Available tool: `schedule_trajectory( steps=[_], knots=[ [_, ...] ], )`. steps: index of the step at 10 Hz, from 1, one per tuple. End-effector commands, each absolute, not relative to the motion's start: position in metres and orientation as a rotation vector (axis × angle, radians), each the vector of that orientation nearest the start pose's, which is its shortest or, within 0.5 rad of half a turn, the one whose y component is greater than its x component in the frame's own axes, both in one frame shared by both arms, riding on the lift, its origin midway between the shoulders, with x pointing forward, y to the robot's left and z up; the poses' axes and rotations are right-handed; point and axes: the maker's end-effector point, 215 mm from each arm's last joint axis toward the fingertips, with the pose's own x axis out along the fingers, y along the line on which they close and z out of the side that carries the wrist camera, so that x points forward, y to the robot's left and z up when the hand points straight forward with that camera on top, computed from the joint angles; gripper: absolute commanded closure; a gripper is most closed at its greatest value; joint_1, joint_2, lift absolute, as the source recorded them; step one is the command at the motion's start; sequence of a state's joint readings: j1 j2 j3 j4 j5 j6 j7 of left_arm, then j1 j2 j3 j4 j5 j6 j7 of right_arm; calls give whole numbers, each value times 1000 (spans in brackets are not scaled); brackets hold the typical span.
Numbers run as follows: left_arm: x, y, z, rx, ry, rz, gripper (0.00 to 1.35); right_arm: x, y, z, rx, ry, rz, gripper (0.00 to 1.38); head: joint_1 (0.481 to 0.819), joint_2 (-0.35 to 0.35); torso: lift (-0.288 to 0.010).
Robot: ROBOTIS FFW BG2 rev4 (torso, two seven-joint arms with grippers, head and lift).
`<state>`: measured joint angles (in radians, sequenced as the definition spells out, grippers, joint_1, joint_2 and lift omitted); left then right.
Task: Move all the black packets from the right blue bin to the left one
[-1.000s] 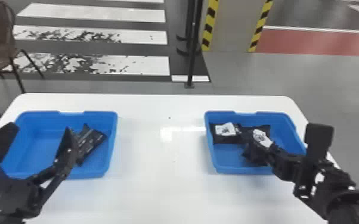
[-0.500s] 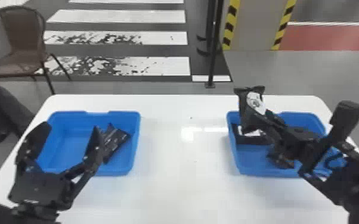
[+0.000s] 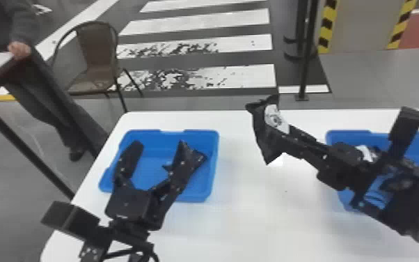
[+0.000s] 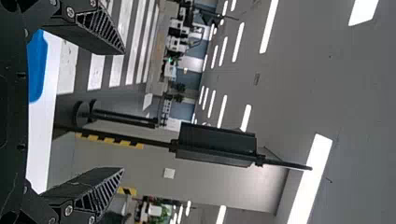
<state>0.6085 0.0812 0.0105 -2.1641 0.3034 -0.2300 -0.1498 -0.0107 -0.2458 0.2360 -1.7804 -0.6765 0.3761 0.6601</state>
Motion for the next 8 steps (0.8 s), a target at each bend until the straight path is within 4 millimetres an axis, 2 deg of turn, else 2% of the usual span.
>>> schedule_trajectory(
  steps=[1,2,3,4,7,8],
  knots=[
    [415,196,-240,-363,-205,-234,148,458,27,-293,505,184,1123,880,695,257,-140],
    [418,177,-238,-422,-163,-300,148,453,38,-291,499,187,1148,880,695,272,-140],
    [419,169,-238,-431,-152,-325,148,447,48,-289,501,191,1173,880,695,274,-140],
    [420,158,-249,-444,-104,-355,148,441,56,-289,510,199,1193,880,695,272,-140],
    [421,144,-251,-441,-84,-395,147,426,81,-290,524,226,1256,880,695,279,-140],
    [422,145,-250,-435,-89,-394,142,417,92,-292,539,242,1280,880,695,283,-140]
  ],
)
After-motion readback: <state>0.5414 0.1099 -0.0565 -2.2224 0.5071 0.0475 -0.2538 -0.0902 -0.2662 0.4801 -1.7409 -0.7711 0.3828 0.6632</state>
